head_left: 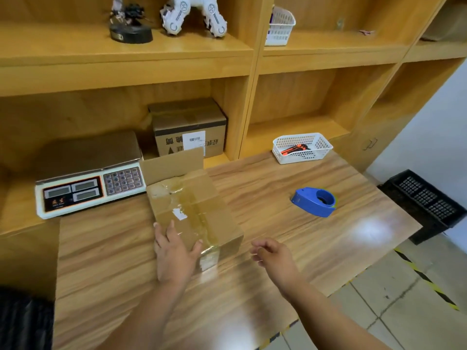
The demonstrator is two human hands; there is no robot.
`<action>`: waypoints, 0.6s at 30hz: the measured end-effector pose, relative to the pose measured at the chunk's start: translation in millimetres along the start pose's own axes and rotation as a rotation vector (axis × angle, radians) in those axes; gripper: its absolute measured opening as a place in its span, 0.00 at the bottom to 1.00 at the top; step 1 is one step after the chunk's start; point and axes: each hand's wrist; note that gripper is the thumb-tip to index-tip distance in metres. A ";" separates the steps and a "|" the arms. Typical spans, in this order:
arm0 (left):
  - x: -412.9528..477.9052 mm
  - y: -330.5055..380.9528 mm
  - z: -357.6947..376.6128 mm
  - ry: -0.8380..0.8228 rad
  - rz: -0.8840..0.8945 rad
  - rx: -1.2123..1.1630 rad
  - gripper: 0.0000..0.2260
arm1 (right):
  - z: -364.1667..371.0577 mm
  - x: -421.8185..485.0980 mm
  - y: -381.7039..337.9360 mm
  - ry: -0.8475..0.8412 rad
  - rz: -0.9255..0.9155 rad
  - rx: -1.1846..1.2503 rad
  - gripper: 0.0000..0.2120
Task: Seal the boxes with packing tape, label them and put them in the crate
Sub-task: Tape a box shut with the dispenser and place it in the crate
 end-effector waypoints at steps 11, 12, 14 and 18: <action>-17.8 49.9 33.8 -0.101 0.097 0.068 0.43 | -10.4 79.2 -19.6 -0.092 -0.500 -0.600 0.12; -18.1 55.3 36.7 -0.108 0.089 0.059 0.45 | -13.4 85.9 -22.5 -0.116 -0.536 -0.642 0.12; -17.8 66.3 43.7 -0.113 0.089 0.062 0.48 | -20.0 101.2 -25.7 -0.156 -0.625 -0.679 0.13; -16.9 84.3 57.1 -0.116 0.073 0.098 0.52 | -35.9 125.7 -27.3 -0.272 -0.739 -0.787 0.13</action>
Point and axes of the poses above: each hand's wrist, its own x-axis towards the middle knuckle, its own z-axis out of the palm, y = z × x, and after that the axes turned 7 degrees about x, right-handed
